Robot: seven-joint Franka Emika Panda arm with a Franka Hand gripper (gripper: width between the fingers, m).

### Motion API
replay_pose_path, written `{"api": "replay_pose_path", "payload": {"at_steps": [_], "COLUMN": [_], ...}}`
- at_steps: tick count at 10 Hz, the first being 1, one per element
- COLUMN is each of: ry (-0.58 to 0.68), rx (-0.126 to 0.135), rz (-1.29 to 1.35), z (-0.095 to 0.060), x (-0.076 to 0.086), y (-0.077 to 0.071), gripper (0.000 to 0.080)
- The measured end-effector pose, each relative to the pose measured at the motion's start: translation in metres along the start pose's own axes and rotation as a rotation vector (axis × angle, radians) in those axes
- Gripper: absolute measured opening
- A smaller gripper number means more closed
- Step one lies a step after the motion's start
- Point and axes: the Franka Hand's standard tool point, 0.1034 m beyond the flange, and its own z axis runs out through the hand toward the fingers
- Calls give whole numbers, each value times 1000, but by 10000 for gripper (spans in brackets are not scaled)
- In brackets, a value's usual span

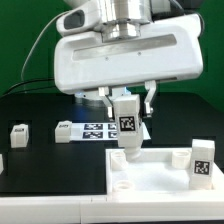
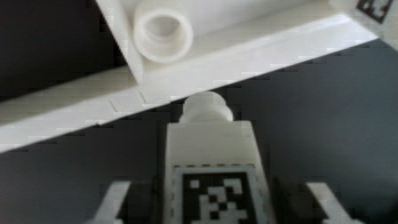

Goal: Assemble square table

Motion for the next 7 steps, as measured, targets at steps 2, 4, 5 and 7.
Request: {"api": "replay_pose_path", "payload": {"at_steps": [2, 4, 5, 7], "ry": [7, 0, -16, -11], "rx": [-5, -7, -10, -23], "rz": [-6, -18, -28, -48], "z": [3, 5, 7, 8], "x": [-2, -6, -15, -23], "y": [-1, -1, -1, 7], "gripper": [284, 284, 284, 284]}}
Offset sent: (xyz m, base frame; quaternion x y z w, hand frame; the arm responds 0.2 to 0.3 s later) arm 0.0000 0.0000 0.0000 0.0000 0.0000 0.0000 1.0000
